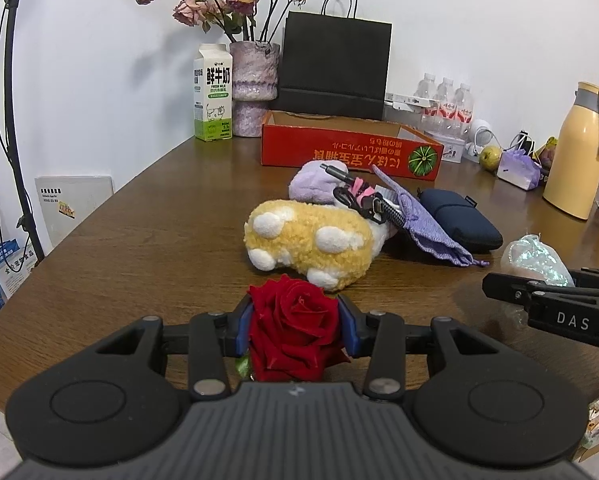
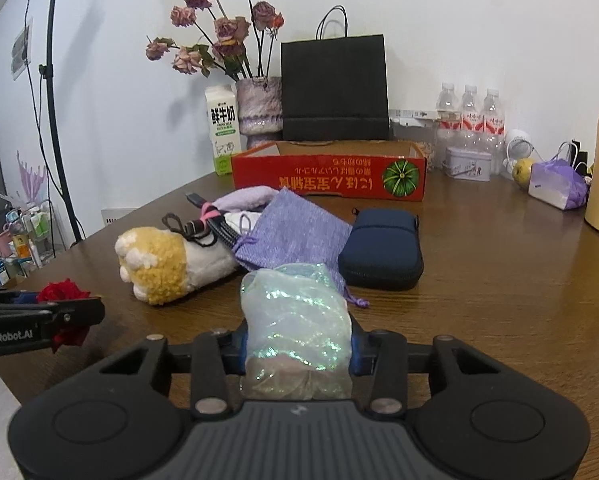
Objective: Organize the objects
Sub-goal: 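Carry the rose and plastic bundle with both tools over the red box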
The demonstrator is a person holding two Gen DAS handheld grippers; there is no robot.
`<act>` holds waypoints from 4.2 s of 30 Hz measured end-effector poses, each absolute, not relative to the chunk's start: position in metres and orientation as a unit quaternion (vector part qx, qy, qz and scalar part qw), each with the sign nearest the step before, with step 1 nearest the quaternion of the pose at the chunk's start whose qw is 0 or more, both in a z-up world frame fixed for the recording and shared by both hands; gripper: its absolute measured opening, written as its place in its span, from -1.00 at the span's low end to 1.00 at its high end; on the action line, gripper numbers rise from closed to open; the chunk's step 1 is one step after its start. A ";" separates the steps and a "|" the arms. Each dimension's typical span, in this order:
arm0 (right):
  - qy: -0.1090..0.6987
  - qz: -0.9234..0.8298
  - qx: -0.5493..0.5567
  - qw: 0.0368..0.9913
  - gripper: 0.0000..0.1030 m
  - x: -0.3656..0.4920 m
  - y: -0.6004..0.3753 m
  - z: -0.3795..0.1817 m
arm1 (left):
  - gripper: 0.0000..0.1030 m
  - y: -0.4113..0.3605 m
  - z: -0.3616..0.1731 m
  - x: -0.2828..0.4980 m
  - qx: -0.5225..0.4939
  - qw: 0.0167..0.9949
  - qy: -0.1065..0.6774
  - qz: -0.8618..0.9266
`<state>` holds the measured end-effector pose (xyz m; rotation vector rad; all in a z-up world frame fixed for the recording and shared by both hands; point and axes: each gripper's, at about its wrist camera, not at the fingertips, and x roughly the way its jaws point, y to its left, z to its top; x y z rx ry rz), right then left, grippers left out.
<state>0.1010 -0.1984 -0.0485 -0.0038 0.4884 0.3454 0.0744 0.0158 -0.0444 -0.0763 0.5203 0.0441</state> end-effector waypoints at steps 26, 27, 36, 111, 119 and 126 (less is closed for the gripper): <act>0.210 0.167 -0.007 0.963 -0.22 0.146 -0.195 -0.017 | -0.19 0.018 -0.008 0.134 -0.039 0.972 0.230 0.004; 0.208 0.167 -0.007 0.964 -0.22 0.149 -0.194 -0.015 | -0.19 0.018 -0.006 0.139 -0.040 0.972 0.230 0.003; 0.196 0.170 -0.013 0.966 -0.22 0.182 -0.189 -0.001 | -0.19 0.015 0.014 0.175 -0.042 0.974 0.220 -0.010; 0.208 0.160 -0.032 0.964 -0.22 0.484 -0.162 0.029 | -0.20 0.013 0.033 0.496 -0.054 0.965 0.257 0.004; 0.231 0.151 -0.031 0.961 -0.22 0.506 -0.160 0.015 | -0.20 0.015 0.020 0.514 -0.054 0.960 0.274 0.019; 0.244 0.146 -0.034 0.958 -0.22 0.514 -0.158 0.003 | -0.20 0.018 0.006 0.525 -0.054 0.953 0.297 0.020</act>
